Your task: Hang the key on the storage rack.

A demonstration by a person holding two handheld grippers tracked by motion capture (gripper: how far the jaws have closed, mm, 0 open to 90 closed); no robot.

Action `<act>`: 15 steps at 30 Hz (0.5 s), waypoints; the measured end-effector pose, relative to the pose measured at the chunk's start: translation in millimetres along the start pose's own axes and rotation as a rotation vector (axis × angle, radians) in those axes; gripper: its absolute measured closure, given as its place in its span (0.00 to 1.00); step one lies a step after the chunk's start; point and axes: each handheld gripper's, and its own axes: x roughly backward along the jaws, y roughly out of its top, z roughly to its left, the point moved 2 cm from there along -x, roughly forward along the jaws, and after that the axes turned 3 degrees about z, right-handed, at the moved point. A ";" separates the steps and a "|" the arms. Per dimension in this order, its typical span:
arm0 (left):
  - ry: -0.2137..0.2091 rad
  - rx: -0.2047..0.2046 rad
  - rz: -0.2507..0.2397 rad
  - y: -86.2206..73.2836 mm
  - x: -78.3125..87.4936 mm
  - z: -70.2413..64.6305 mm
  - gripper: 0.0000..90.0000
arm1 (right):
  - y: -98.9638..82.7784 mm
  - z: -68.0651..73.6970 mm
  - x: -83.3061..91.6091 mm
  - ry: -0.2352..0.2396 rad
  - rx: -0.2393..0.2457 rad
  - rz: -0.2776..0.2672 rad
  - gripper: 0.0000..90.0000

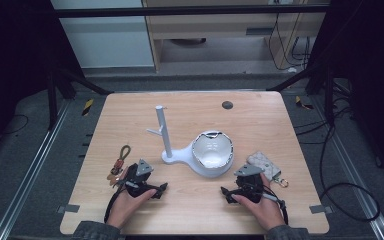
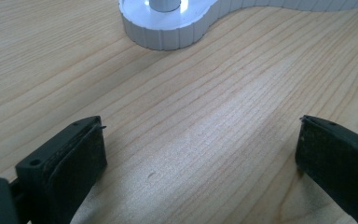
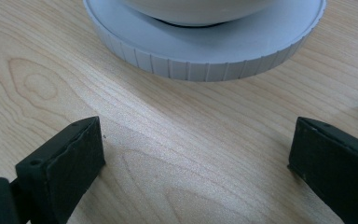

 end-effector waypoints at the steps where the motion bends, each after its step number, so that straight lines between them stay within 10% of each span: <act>1: -0.002 0.000 0.000 0.0 0.1 0.1 0.01 | 0.0 0.0 0.0 0.000 0.000 0.000 0.03; 8: 0.003 0.016 -0.078 -0.4 16.4 8.2 0.05 | -0.3 0.0 0.1 0.000 0.003 -0.002 0.03; 15: 0.092 0.027 -0.017 3.0 41.1 32.7 0.06 | -1.7 0.6 1.4 -0.001 0.007 -0.003 0.03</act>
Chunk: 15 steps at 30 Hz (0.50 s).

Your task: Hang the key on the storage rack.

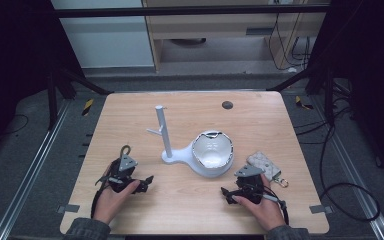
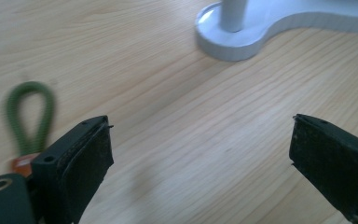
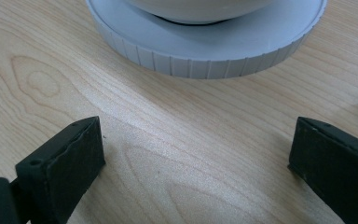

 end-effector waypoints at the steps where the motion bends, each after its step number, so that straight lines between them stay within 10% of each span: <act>1: 0.010 0.001 0.018 2.4 4.0 4.5 0.06 | 0.0 0.0 0.0 0.000 0.000 0.000 0.03; 15: 0.109 0.078 0.216 12.2 28.4 67.7 0.12 | -0.2 0.0 0.1 0.003 -0.001 0.000 0.03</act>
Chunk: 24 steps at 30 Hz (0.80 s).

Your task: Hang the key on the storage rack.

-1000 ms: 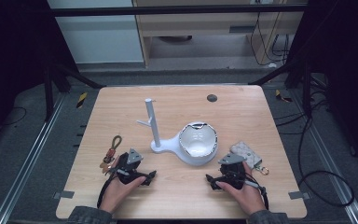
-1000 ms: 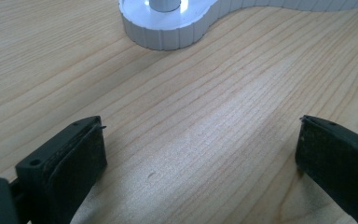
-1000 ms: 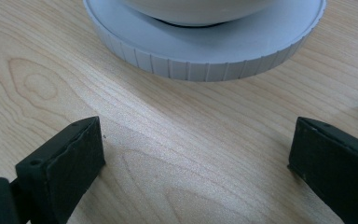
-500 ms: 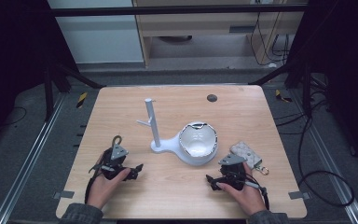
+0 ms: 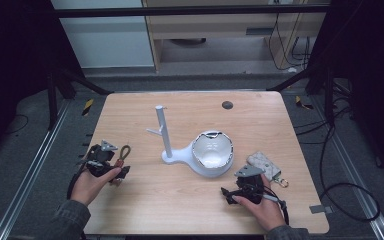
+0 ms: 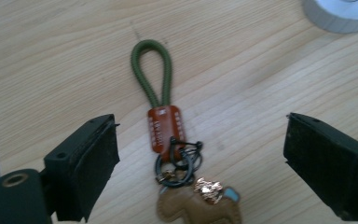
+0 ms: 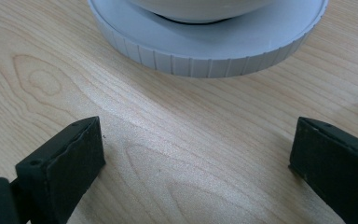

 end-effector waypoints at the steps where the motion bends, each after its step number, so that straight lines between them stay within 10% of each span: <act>1: -0.001 0.007 0.006 0.5 -0.1 3.1 0.16 | 0.0 -0.1 0.0 0.000 0.002 0.000 0.03; 24: -0.041 0.069 0.175 18.7 -26.8 23.9 0.55 | 0.2 0.3 0.2 0.003 -0.005 0.001 0.03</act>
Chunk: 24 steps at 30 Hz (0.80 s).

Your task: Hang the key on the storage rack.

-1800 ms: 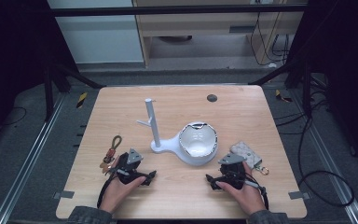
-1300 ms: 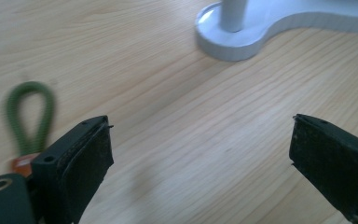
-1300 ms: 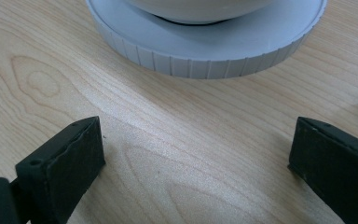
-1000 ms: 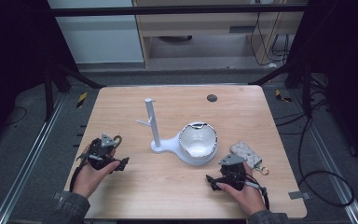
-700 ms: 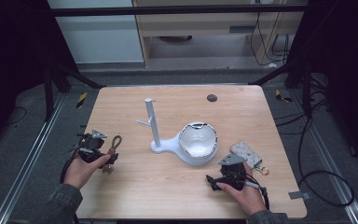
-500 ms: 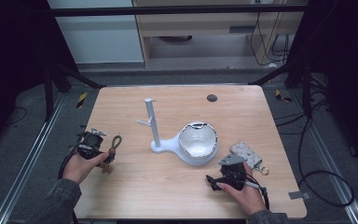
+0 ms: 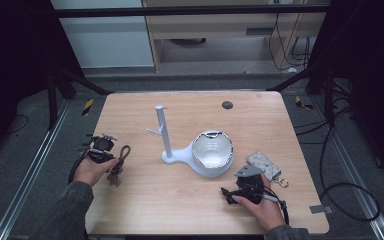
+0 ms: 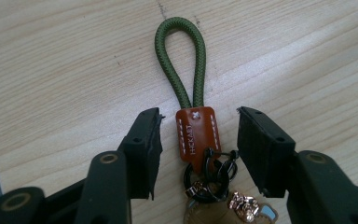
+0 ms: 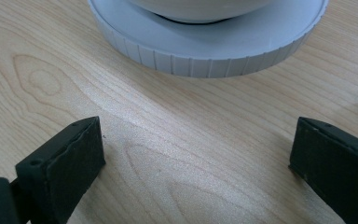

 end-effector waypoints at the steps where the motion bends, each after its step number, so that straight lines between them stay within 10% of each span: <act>1: 0.007 -0.002 0.013 0.6 -2.5 -0.4 0.56 | 0.0 0.0 0.0 0.000 0.000 0.000 0.03; 24: 0.000 0.040 0.050 4.2 -16.2 1.9 0.64 | 0.0 -0.1 0.0 0.000 0.002 0.001 0.03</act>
